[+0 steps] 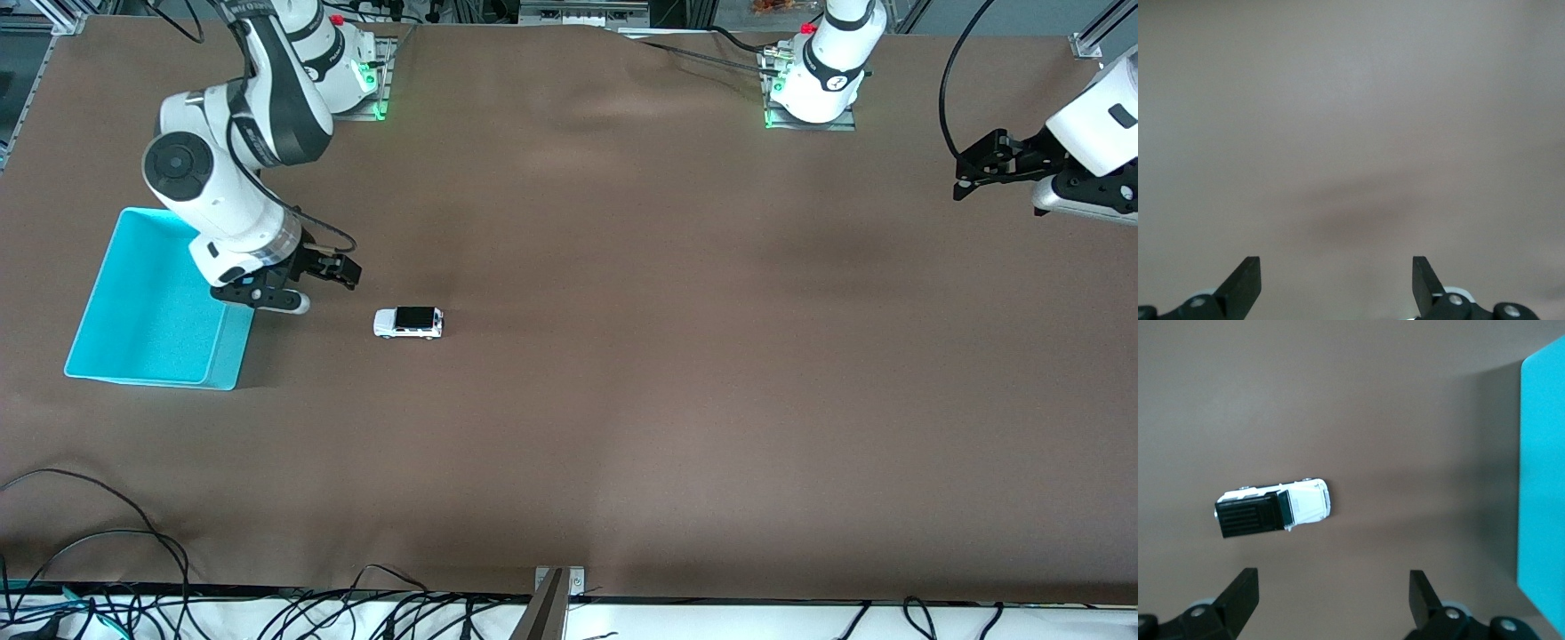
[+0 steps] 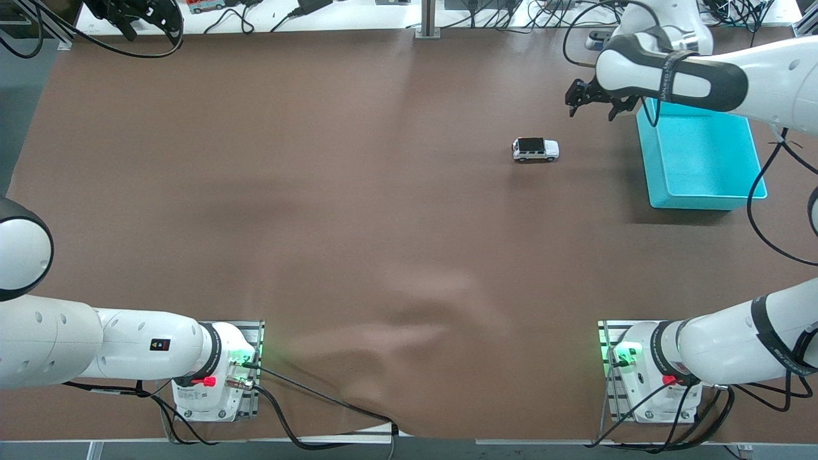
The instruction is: Wind and store white jeep toy
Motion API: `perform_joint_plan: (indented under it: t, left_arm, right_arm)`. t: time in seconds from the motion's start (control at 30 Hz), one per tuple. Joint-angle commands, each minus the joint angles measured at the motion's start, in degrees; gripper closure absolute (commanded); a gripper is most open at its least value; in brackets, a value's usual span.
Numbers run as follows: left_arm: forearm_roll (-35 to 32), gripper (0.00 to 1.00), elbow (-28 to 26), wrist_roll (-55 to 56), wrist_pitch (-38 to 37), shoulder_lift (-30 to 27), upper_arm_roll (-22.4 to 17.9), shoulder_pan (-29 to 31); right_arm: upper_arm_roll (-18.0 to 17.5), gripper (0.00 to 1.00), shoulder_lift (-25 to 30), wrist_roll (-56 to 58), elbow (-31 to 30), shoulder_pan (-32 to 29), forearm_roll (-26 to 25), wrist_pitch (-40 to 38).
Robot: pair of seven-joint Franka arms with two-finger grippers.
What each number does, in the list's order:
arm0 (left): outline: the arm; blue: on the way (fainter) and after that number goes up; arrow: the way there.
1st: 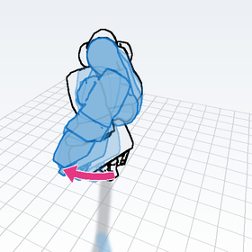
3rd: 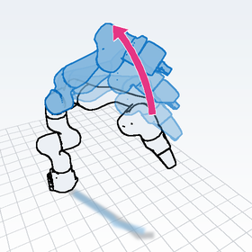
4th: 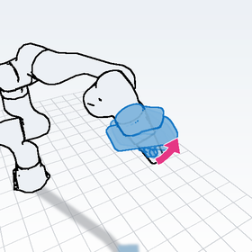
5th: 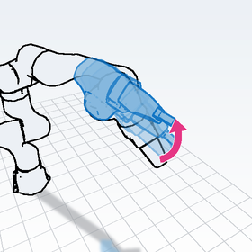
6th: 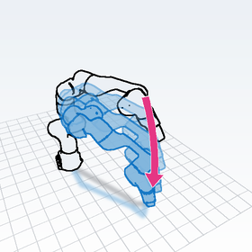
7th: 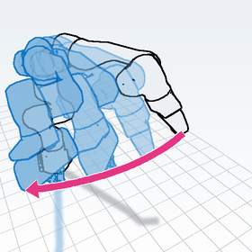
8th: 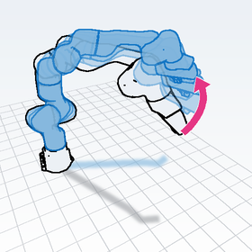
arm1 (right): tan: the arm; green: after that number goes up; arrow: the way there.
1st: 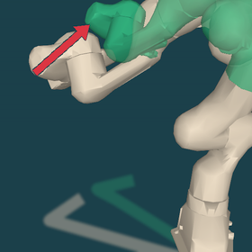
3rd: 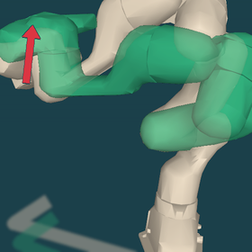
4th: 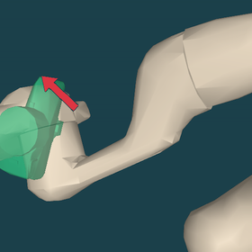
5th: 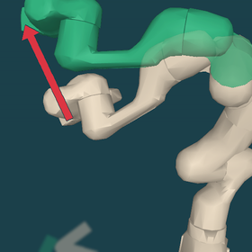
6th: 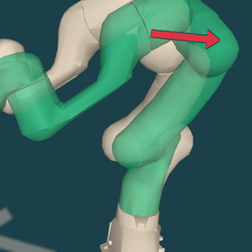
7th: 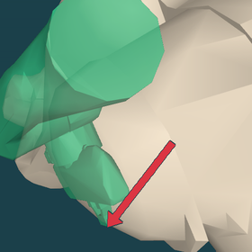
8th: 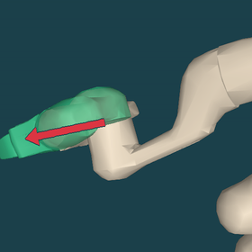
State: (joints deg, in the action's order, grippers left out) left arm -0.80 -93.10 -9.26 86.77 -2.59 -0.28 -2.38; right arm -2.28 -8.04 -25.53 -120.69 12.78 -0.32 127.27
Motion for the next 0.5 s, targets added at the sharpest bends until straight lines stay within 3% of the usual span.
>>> perform_joint_plan:
  t: [0.0,0.47]
  left_arm:
    - [0.63,0.00,2.13,0.21,-1.34,0.92,-0.16,0.01]
    - [0.10,0.00,3.10,0.65,-1.34,1.00,-0.07,-0.16]
  right_arm:
    - [0.08,0.00,-3.47,-8.03,-0.33,1.81,0.14,4.56]
    - [0.08,0.00,-8.13,-31.50,-2.18,4.09,0.14,14.06]
